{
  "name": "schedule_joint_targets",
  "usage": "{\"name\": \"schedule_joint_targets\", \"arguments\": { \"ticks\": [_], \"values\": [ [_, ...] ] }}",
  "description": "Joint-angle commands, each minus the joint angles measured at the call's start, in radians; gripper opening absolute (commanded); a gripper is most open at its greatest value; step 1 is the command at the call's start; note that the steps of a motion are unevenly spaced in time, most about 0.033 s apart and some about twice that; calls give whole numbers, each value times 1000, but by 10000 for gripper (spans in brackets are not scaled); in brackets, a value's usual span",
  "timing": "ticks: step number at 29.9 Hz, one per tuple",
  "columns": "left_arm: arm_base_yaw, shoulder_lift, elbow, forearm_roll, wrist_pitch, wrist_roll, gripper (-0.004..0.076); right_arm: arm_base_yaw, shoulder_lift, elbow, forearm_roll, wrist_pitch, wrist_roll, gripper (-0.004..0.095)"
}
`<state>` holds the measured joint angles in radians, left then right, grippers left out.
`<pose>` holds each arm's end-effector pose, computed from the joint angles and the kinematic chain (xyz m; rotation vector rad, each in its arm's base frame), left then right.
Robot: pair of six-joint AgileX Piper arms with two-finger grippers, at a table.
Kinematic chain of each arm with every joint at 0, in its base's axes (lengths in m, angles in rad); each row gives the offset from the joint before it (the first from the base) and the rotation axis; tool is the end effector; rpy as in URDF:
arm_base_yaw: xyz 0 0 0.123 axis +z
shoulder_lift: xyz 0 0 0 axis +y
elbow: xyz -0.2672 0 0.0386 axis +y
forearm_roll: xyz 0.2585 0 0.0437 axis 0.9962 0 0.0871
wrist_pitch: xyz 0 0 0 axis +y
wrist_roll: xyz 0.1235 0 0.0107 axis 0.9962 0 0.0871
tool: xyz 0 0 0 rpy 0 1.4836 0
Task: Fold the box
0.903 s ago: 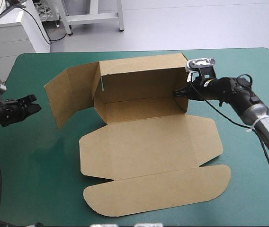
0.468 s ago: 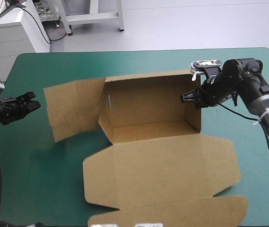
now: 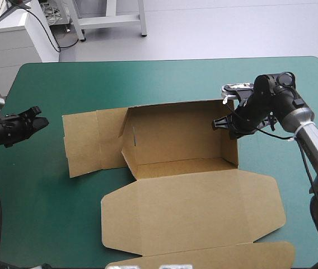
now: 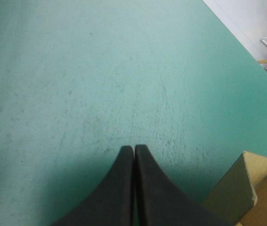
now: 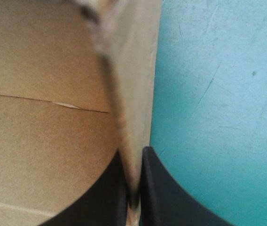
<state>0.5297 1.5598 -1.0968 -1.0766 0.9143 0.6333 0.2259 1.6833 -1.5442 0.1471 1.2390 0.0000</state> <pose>0.3368 0.0970 0.2432 -0.5417 2.2382 -0.7961 0.3515 0.0984 0.2737 -0.2829 2.8555 0.2538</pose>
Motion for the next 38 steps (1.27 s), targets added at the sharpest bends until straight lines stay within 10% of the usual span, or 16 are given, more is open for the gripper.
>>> {"name": "schedule_joint_targets", "arguments": {
  "ticks": [1, 16, 29, 38],
  "values": [
    [0, -41, -21, -66, 10, 2, -8, -2, 11, -19, 6, 6, 0, -12],
    [0, -41, -21, -62, 10, 2, -8, -2, 84, -23, -49, -189, 0, 2],
    [0, -41, -21, -59, 9, 2, -8, -2, 84, -163, -50, -95, 13, 852],
    [0, -41, -21, -56, 9, 2, -8, -2, 33, -357, -87, 12, 89, 895]
  ]
}}
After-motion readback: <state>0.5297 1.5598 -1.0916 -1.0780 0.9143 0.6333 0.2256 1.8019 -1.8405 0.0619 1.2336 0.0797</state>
